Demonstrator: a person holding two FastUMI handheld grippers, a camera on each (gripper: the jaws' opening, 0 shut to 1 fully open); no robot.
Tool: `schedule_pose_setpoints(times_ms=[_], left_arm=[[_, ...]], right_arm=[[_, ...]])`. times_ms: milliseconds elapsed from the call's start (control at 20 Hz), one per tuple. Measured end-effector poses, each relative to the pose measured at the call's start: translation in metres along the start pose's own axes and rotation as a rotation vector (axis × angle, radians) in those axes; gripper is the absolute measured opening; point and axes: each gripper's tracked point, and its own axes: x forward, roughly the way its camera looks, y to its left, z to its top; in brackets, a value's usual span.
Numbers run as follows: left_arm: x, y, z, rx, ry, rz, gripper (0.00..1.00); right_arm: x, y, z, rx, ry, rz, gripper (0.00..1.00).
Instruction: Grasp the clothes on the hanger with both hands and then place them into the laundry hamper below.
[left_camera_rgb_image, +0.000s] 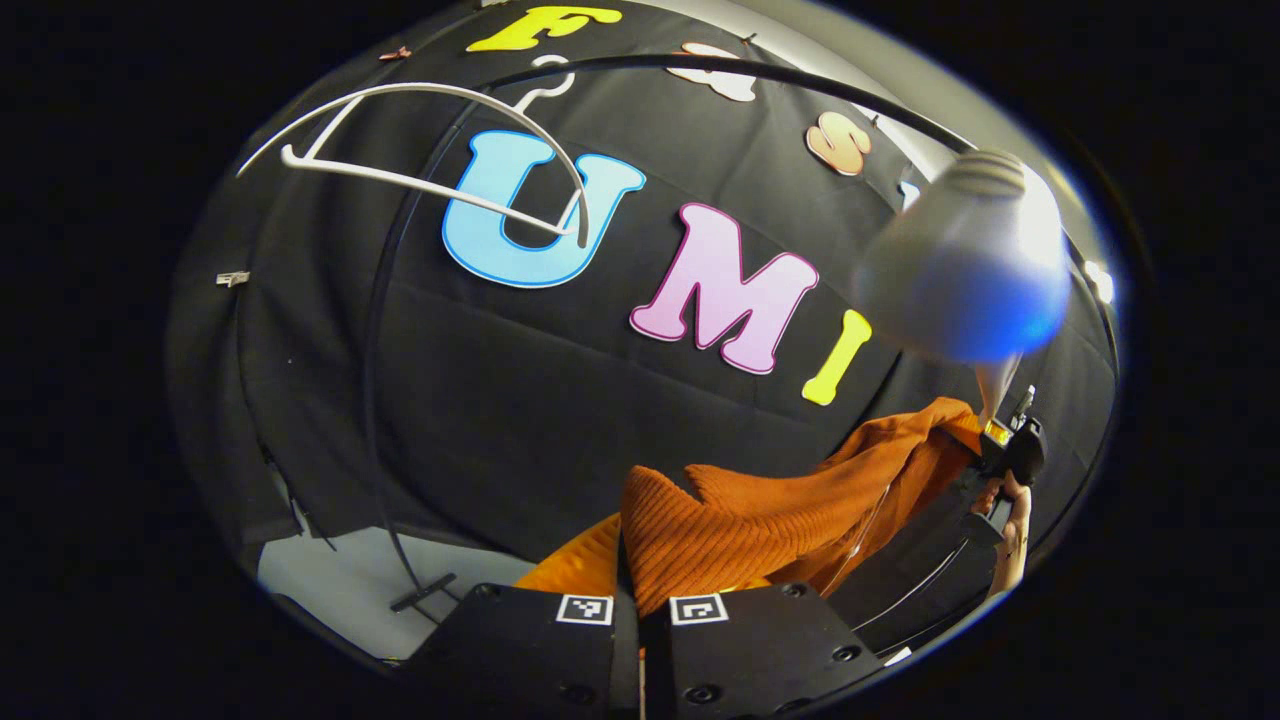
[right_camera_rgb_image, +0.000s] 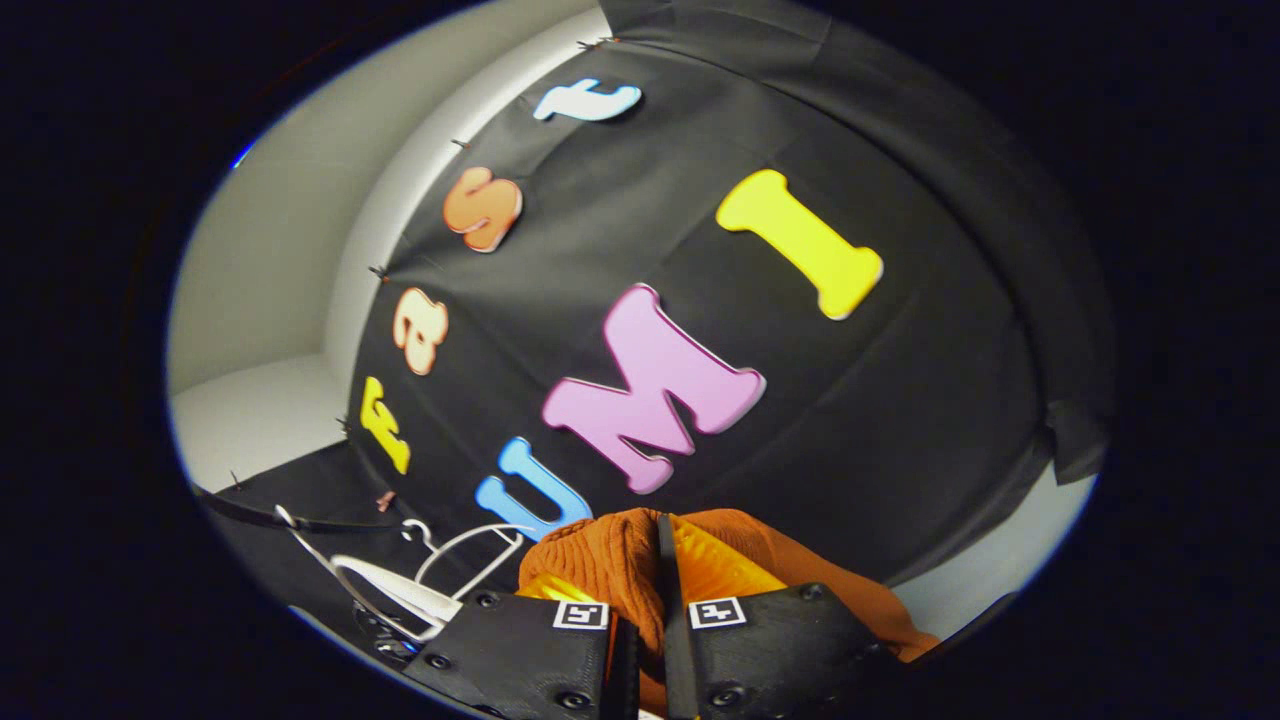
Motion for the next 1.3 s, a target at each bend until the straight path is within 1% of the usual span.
schedule_pose_setpoints(times_ms=[50,150,250,350,450,600,700,850,950,1050,1100,1150,1300], left_arm=[[-0.004,0.004,-0.006,-0.007,0.013,0.015,0.07],[-0.012,0.017,-0.018,-0.036,0.025,0.065,0.07],[-0.021,0.029,-0.035,-0.077,0.038,0.113,0.07],[-0.030,0.031,-0.050,-0.102,0.052,0.141,0.06],[-0.038,0.028,-0.069,-0.129,0.071,0.147,0.07],[-0.053,0.017,-0.087,-0.179,0.079,0.159,0.07],[-0.058,0.002,-0.096,-0.189,0.078,0.151,0.07],[-0.065,-0.025,-0.117,-0.156,0.122,0.125,0.07],[-0.062,-0.041,-0.122,-0.120,0.139,0.112,0.07],[-0.057,-0.063,-0.119,-0.114,0.136,0.068,0.06],[-0.056,-0.072,-0.115,-0.101,0.131,0.052,0.06],[-0.053,-0.075,-0.112,-0.075,0.123,0.056,0.06],[-0.045,-0.066,-0.119,0.029,0.121,0.152,0.07]], right_arm=[[-0.002,-0.015,-0.017,-0.023,0.033,-0.040,0.15],[-0.009,-0.034,-0.047,-0.105,0.104,-0.101,0.14],[-0.018,-0.036,-0.077,-0.169,0.180,-0.123,0.15],[-0.025,-0.027,-0.108,-0.187,0.247,-0.112,0.15],[-0.033,-0.021,-0.133,-0.180,0.294,-0.096,0.15],[-0.047,-0.007,-0.165,-0.138,0.344,-0.063,0.14],[-0.059,0.005,-0.191,-0.114,0.389,-0.044,0.14],[-0.082,0.027,-0.236,-0.088,0.466,-0.003,0.14],[-0.098,0.055,-0.267,-0.079,0.531,0.043,0.14],[-0.110,0.083,-0.293,-0.099,0.575,0.089,0.14],[-0.113,0.090,-0.302,-0.123,0.594,0.107,0.14],[-0.114,0.092,-0.309,-0.161,0.609,0.105,0.14],[-0.122,0.077,-0.327,-0.290,0.651,0.064,0.14]])
